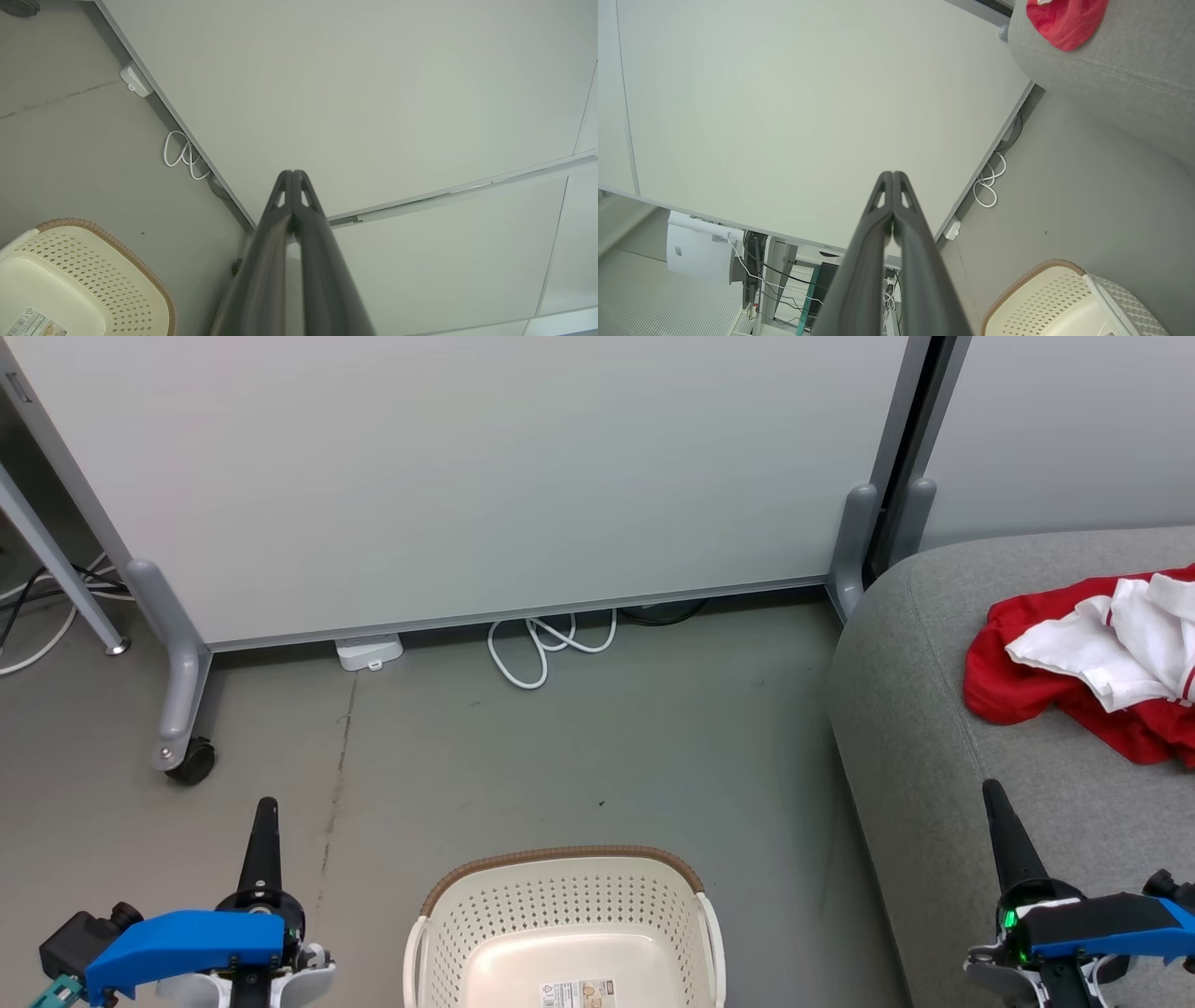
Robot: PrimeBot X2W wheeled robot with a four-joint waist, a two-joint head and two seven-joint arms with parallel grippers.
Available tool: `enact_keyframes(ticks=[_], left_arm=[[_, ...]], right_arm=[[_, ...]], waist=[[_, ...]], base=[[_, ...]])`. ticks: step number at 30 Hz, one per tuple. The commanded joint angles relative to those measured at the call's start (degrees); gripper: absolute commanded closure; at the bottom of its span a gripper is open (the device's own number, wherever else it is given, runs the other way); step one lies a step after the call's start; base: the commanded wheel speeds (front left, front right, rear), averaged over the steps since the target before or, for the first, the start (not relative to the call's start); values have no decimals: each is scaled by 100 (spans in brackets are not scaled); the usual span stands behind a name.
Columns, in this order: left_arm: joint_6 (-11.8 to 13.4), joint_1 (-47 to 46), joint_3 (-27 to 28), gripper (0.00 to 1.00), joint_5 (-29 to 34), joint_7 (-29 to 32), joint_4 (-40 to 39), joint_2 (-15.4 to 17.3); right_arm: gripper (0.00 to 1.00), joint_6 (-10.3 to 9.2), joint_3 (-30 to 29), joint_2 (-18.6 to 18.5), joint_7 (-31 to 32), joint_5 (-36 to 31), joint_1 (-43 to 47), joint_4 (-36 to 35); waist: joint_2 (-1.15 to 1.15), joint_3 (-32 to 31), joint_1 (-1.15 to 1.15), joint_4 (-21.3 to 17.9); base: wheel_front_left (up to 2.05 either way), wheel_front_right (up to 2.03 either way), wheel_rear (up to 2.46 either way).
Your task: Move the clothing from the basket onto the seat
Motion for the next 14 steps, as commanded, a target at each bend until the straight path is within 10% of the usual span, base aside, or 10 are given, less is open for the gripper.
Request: enact_keyframes(ticks=[1,14], left_arm=[[-41,-129,31,100,-140,39,-61,23],[-62,-174,96,100,-786,204,-75,24]], right_arm=[[100,3,-20,7,38,167,-115,-54],[100,3,-56,12,202,824,-147,-57]], waist=[[0,0,0,-2],[0,1,0,-22]], base=[[0,0,0],[0,0,0]])
